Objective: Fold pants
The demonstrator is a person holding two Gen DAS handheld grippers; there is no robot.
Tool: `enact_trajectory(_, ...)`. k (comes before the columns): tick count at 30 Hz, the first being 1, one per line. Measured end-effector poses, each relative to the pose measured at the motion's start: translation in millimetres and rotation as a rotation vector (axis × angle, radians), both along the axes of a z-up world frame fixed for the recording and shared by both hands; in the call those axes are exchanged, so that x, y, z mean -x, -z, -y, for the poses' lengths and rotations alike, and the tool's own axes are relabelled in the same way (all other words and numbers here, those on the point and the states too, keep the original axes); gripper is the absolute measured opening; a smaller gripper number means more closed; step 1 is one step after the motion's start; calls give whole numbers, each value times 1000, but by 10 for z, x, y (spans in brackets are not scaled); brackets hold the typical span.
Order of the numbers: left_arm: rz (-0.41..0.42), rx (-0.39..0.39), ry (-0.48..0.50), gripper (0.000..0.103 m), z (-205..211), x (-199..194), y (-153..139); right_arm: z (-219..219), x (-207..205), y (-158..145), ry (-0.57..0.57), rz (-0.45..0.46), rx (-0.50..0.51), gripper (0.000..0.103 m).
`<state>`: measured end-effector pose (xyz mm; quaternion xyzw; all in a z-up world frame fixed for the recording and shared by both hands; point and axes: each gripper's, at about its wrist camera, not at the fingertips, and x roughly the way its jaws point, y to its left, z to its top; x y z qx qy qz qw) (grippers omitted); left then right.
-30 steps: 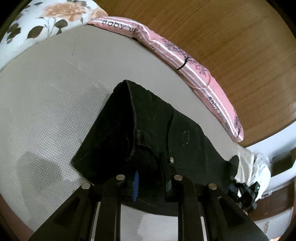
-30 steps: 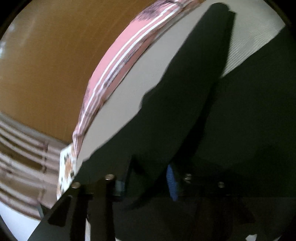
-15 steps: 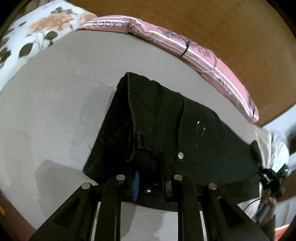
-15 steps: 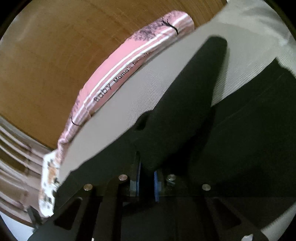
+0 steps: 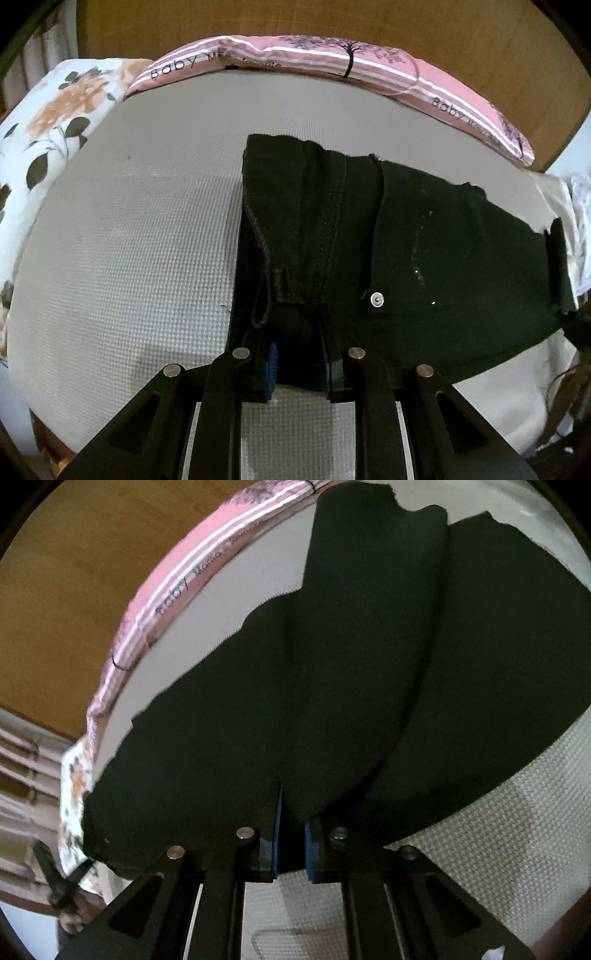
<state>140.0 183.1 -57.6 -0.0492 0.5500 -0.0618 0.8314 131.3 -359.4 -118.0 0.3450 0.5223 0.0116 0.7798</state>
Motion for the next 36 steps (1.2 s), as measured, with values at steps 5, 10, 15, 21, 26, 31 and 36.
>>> enact_trajectory(5, 27, -31, -10, 24, 43, 46, -48, 92, -29, -41, -11, 0, -52, 27)
enact_trajectory(10, 31, -42, -11, 35, 42, 102, -191, 235, -21, -99, 16, 27, -57, 42)
enact_trajectory(15, 55, -115, -34, 36, 40, 277, -359, 440, -79, 16, 54, 29, -197, 42)
enact_trajectory(21, 186, -101, 19, 36, 257, 456, -709, 615, -169, 53, 82, 34, -248, 42)
enact_trajectory(26, 219, -13, 226, 38, 881, 468, -809, 702, -200, 29, 68, 24, -238, 42)
enact_trajectory(31, 179, 51, 453, 39, 1686, 467, -685, 804, -154, 31, 50, 1, -239, 43)
enact_trajectory(36, 182, 88, 656, 39, 2522, 523, -585, 923, -86, 15, 43, -11, -241, 46)
